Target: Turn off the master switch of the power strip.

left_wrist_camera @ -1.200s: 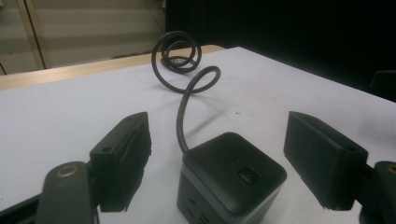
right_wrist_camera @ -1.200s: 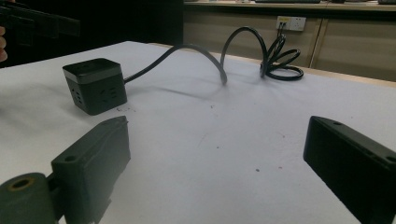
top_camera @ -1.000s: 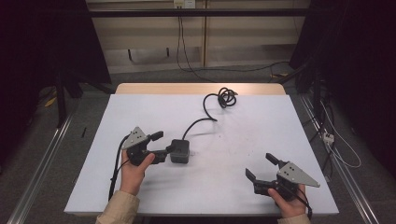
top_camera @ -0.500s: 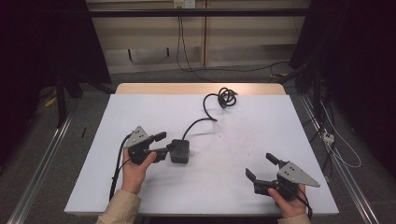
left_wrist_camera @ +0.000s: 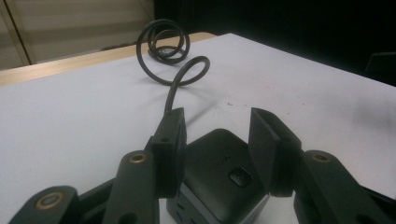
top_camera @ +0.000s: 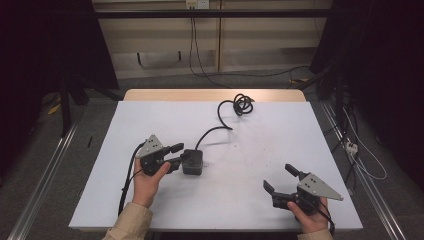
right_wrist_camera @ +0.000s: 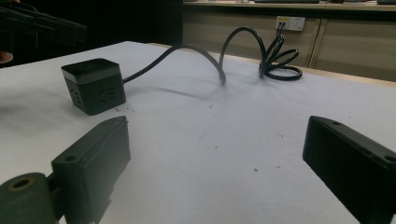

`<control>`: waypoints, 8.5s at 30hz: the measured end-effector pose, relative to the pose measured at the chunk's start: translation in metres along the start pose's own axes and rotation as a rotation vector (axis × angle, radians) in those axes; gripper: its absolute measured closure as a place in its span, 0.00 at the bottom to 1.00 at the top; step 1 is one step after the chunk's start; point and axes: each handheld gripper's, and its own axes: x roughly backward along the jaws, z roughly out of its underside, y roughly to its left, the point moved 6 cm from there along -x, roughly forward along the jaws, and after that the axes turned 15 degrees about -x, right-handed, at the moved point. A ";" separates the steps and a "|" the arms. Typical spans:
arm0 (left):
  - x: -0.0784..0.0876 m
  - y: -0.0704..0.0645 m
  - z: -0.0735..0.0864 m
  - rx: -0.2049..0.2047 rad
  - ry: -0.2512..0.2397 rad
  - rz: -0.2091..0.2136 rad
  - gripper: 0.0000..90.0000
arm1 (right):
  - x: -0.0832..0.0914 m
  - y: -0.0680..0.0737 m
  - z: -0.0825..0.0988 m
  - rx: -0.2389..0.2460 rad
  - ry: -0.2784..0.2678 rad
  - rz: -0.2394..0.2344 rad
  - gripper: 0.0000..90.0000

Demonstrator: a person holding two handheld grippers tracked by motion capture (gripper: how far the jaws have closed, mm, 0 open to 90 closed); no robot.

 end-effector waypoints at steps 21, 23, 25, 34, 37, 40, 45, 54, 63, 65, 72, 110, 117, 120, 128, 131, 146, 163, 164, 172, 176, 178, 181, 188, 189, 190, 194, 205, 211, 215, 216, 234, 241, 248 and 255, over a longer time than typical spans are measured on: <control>-0.002 -0.003 0.000 -0.002 0.020 0.037 0.78 | 0.000 -0.001 0.000 0.001 0.000 0.000 0.08; -0.002 -0.003 0.000 0.000 0.022 0.041 0.80 | 0.000 -0.001 0.000 0.000 0.000 0.000 0.08; -0.002 -0.003 0.000 -0.003 0.025 0.044 0.81 | 0.000 -0.001 0.000 0.001 -0.001 0.000 0.08; -0.002 -0.005 0.001 -0.008 0.030 0.062 0.85 | 0.000 -0.001 -0.001 0.000 -0.003 0.000 0.08; -0.002 -0.005 0.001 -0.004 0.036 0.070 0.86 | 0.000 -0.001 -0.001 0.001 -0.002 0.000 0.08; -0.003 -0.006 0.001 -0.003 0.040 0.074 0.88 | 0.000 -0.001 -0.001 0.000 -0.003 0.000 0.08; -0.003 -0.007 0.002 0.002 0.046 0.084 0.91 | 0.000 -0.001 -0.001 0.000 -0.002 0.000 0.08; -0.004 -0.008 0.002 0.011 0.051 0.096 0.95 | 0.000 -0.001 -0.001 0.002 -0.001 -0.001 0.08; -0.003 -0.010 0.002 0.023 0.056 0.115 0.99 | 0.000 -0.001 -0.001 0.001 -0.003 0.000 0.08; -0.004 -0.011 0.002 0.025 0.060 0.121 1.00 | 0.000 -0.001 -0.001 -0.001 -0.003 0.001 0.08; -0.005 -0.012 0.004 0.022 0.080 0.122 1.00 | 0.000 -0.001 -0.001 0.001 -0.002 0.000 0.08; -0.012 -0.014 0.010 -0.008 0.139 0.113 1.00 | 0.001 -0.001 -0.001 -0.002 -0.002 0.001 0.08; -0.012 -0.015 0.009 -0.026 0.151 0.108 1.00 | 0.000 -0.001 -0.001 -0.002 -0.003 0.003 0.08; -0.012 -0.015 0.009 -0.026 0.151 0.109 1.00 | 0.000 -0.001 -0.001 -0.001 -0.003 0.002 0.08; -0.012 -0.015 0.009 -0.032 0.159 0.107 1.00 | 0.001 -0.002 -0.001 -0.003 -0.004 0.005 0.08; -0.013 -0.014 0.009 -0.028 0.156 0.107 1.00 | 0.001 -0.001 -0.001 -0.003 -0.003 0.005 0.08; -0.013 -0.015 0.009 -0.021 0.160 0.100 1.00 | 0.001 -0.001 -0.001 -0.002 -0.005 0.005 0.08; -0.013 -0.016 0.009 -0.011 0.165 0.098 1.00 | 0.001 -0.001 -0.001 -0.003 -0.006 0.006 0.08; -0.013 -0.016 0.009 -0.011 0.167 0.098 1.00 | 0.001 -0.001 -0.001 -0.003 -0.006 0.006 0.08; -0.013 -0.016 0.009 -0.017 0.168 0.095 1.00 | 0.001 -0.002 -0.002 -0.001 -0.007 0.006 0.08; -0.013 -0.016 0.009 -0.002 0.162 0.097 1.00 | 0.001 -0.001 -0.001 -0.003 -0.006 0.005 0.08; -0.013 -0.015 0.009 -0.005 0.163 0.097 1.00 | 0.001 -0.001 -0.001 -0.003 -0.006 0.005 0.08; -0.013 -0.016 0.009 -0.002 0.161 0.096 1.00 | 0.001 -0.001 -0.001 -0.003 -0.006 0.005 0.08; -0.013 -0.016 0.009 -0.004 0.160 0.090 1.00 | 0.001 -0.001 -0.001 -0.003 -0.006 0.005 0.08; -0.013 -0.016 0.009 -0.003 0.160 0.089 1.00 | 0.001 -0.001 -0.001 -0.003 -0.006 0.005 0.08; -0.013 -0.016 0.009 -0.002 0.160 0.089 1.00 | 0.001 -0.001 -0.001 -0.004 -0.006 0.005 0.08; -0.013 -0.016 0.010 0.013 0.150 0.092 1.00 | 0.001 -0.002 -0.002 -0.001 -0.008 0.006 0.08; -0.013 -0.015 0.010 0.030 0.146 0.087 1.00 | 0.002 -0.002 -0.002 -0.004 -0.006 0.006 0.08; -0.012 -0.013 0.008 0.039 0.133 0.081 1.00 | 0.002 -0.002 -0.002 -0.002 -0.006 0.005 0.08; -0.012 -0.013 0.008 0.043 0.132 0.085 1.00 | 0.001 -0.001 -0.002 -0.001 -0.007 0.002 0.08; -0.012 -0.013 0.008 0.042 0.133 0.083 1.00 | 0.001 -0.001 -0.002 -0.001 -0.007 0.002 0.08; -0.009 -0.013 0.005 0.059 0.113 0.081 0.92 | 0.002 -0.002 -0.003 -0.002 -0.011 0.003 0.08; -0.004 -0.010 0.002 0.075 0.097 0.077 0.78 | 0.002 -0.002 -0.003 -0.003 -0.009 0.002 0.08; -0.003 -0.012 0.000 0.064 0.106 0.084 0.67 | 0.001 -0.001 -0.003 0.000 -0.009 0.001 0.08; -0.001 -0.011 -0.001 0.073 0.113 0.089 0.51 | 0.001 -0.001 -0.003 0.001 -0.007 0.001 0.08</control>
